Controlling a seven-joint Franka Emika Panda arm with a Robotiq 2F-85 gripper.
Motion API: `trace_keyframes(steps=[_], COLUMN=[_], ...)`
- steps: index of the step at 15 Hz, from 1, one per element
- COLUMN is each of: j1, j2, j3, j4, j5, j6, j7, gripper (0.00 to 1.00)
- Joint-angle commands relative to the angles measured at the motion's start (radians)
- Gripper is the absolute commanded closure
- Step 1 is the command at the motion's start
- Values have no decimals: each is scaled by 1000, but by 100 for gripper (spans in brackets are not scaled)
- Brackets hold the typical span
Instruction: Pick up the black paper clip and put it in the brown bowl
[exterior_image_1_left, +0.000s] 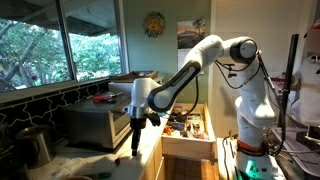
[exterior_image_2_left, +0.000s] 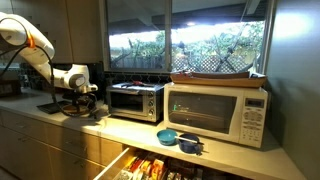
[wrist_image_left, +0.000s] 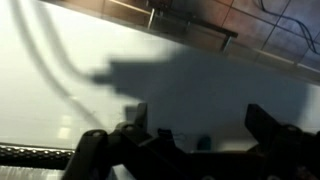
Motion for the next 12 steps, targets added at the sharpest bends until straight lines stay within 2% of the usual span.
trace_keyframes(steps=[1,2,3,6,7,10,12], j1=[12,9,14,13,25,41,47], j2=[44,48,18,36,42,51,66], j3=[-18,-15,-24,-22,-31,-31,-20], j4=[84,91,54,81,83,82,90], j5=[-43,-22,-28,-27,-107,-241,-280], j6=[-159,-127,-116,-116,-95,-40,4], j7=[-99,-142,-78,-121,-119,-168,-223], gripper=[0,0,0,0,0,0,0])
